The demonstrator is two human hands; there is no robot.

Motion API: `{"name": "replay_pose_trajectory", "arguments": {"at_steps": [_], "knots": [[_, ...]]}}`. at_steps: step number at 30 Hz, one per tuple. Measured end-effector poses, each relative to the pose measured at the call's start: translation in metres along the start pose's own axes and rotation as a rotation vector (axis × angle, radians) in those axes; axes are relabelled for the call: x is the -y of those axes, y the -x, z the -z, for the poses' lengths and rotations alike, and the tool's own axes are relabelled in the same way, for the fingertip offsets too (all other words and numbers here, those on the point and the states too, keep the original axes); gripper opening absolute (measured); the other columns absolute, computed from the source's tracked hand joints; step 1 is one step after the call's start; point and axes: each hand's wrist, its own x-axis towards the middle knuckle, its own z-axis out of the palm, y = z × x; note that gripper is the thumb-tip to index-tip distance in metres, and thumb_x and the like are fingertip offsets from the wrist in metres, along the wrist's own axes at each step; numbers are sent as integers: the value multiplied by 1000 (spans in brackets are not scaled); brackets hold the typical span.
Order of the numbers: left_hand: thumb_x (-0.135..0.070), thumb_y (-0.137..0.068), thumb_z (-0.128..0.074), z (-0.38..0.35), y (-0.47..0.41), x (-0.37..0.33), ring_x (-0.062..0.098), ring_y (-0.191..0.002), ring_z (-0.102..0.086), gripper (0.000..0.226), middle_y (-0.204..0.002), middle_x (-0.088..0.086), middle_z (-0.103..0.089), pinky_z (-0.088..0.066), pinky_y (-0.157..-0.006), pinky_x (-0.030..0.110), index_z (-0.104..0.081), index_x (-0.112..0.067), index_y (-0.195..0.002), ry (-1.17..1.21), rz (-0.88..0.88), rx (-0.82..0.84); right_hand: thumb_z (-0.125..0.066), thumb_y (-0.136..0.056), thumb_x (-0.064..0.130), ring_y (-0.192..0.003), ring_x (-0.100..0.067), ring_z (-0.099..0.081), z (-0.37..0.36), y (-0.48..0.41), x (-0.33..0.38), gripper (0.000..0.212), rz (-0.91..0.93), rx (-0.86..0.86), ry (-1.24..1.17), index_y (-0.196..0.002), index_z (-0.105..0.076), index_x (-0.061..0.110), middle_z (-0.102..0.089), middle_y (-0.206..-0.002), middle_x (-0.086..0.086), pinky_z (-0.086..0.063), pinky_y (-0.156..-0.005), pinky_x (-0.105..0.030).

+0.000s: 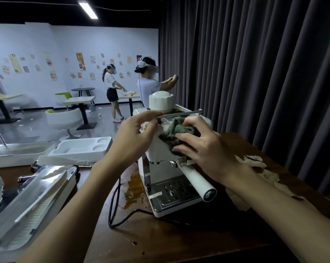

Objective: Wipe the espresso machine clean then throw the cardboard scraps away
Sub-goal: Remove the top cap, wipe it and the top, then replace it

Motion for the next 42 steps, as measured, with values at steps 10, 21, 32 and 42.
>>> {"name": "replay_pose_trajectory", "arguments": {"at_steps": [10, 21, 32, 42], "knots": [[-42, -96, -52, 0, -2, 14, 0, -119, -58, 35, -122, -17, -68, -48, -97, 28, -64, -37, -129, -82, -42, 29, -80, -77, 12, -84, -13, -51, -3, 7, -7, 17, -245, -191, -111, -81, -70, 0, -50, -100, -6, -42, -75, -19], [-41, -97, -60, 4, 4, 24, -12, -125, -50, 42, -133, -21, -59, -38, -96, 7, -55, -39, -139, -64, -102, 80, -76, -76, 6, -90, -16, -53, -5, 19, -22, 12, -213, -157, -160, -82, -69, 0, -46, -102, -6, -43, -85, -15], [-48, -100, -49, 1, 5, 19, -4, -123, -54, 40, -130, -12, -64, -48, -98, 18, -58, -32, -135, 60, -56, 83, -74, -84, 15, -83, -24, -60, -10, -2, 16, 13, -27, 122, -139, -83, -65, 6, -44, -112, -2, -54, -78, -33], [-43, -98, -57, 0, 5, 19, -7, -123, -52, 39, -130, -13, -63, -41, -87, 3, -58, -30, -135, 63, -54, 112, -73, -80, 8, -94, -17, -53, 1, 18, -28, 8, -103, 31, -135, -83, -69, 2, -45, -108, -5, -46, -85, -22]]}}
